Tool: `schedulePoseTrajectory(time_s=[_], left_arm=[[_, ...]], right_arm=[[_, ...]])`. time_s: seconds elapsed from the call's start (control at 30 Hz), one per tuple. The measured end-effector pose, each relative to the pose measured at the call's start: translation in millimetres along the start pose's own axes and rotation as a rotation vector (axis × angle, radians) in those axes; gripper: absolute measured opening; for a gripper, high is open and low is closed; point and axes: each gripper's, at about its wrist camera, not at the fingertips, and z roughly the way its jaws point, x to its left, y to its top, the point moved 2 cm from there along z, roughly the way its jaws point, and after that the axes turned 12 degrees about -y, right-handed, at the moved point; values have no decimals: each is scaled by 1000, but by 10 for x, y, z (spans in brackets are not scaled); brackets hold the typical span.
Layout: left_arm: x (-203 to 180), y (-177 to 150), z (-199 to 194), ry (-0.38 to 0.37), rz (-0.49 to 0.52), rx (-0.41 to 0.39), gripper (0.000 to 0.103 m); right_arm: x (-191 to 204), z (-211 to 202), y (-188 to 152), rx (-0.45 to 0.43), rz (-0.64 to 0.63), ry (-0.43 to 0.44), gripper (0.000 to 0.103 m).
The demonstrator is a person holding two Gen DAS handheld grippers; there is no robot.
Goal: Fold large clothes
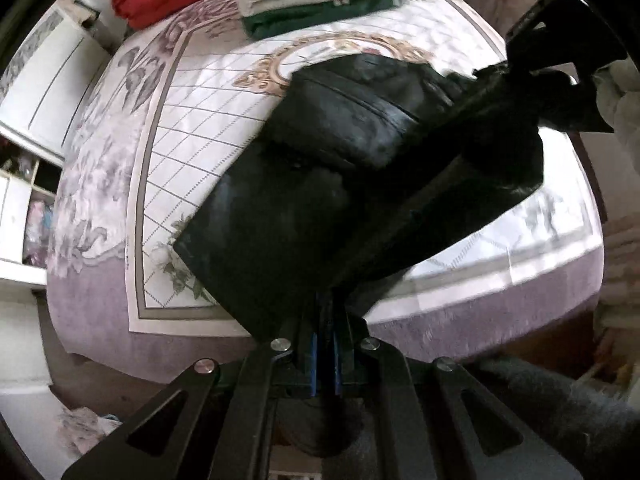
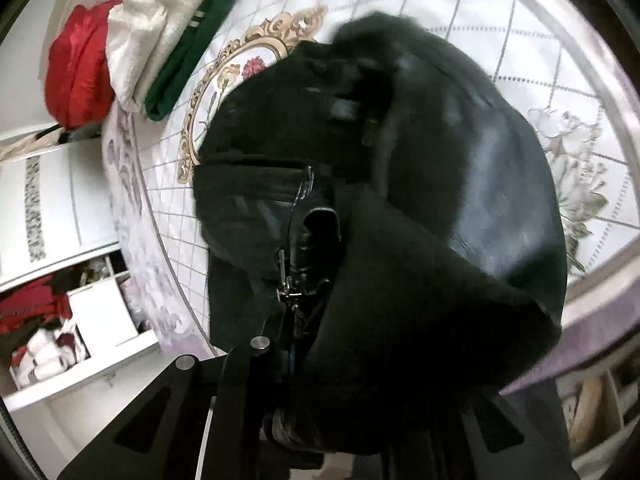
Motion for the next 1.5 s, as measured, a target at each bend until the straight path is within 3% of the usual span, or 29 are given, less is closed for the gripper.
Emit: schedulePoseTrajectory(time_s=[0.2, 0.33, 0.43, 0.53, 0.6, 0.63, 0.67, 0.7, 0.73, 0.77, 0.87, 0.97, 1.03, 1.07, 1.1, 1.23, 1.3, 1.5], left_arm=[[919, 457, 195, -28, -154, -43, 3], [1558, 693, 610, -27, -243, -13, 7], [1945, 769, 1015, -59, -316, 32, 10], [2239, 780, 1164, -181, -430, 44, 10], [2285, 769, 1070, -231, -463, 15, 13], [2298, 759, 1009, -250, -478, -3, 17], [2318, 745, 915, -256, -495, -30, 31], [2332, 743, 847, -260, -503, -51, 43], [2347, 741, 760, -255, -516, -72, 62], [2343, 746, 715, -249, -522, -82, 69], [2299, 826, 618, -218, -529, -108, 69], [2231, 956, 781, -195, -515, -80, 69], [2186, 1014, 931, -188, -527, -70, 69], [2159, 1053, 1021, -181, -528, -63, 69], [2134, 1087, 1127, -168, -529, -52, 69], [2115, 1118, 1469, -133, -547, -12, 69], [2114, 1116, 1536, -117, -551, -9, 69], [2036, 1106, 1369, -106, -544, -12, 69]], right_arm=[[1007, 136, 306, 7, -67, -78, 17], [1737, 587, 571, 5, -121, -112, 20], [2119, 1095, 791, 38, -184, -154, 32], [2179, 1339, 868, 81, -189, -143, 46], [2162, 1262, 842, 88, -201, -78, 78], [2133, 1167, 805, 76, -211, -47, 84], [2116, 1061, 770, 61, -219, -16, 87], [2082, 940, 727, 49, -230, 12, 87], [2038, 820, 682, 35, -237, 24, 87], [1983, 689, 638, 13, -237, 35, 87], [1823, 428, 571, -66, -224, -15, 87], [1763, 452, 648, -144, -248, -115, 85], [1763, 620, 805, -154, -254, -148, 71], [1774, 745, 913, -156, -253, -166, 57], [1827, 906, 1005, -151, -258, -178, 55], [1861, 1457, 1333, -98, -267, -210, 54], [1857, 1533, 1389, -88, -266, -209, 54], [1801, 1277, 1292, -76, -313, -205, 54]])
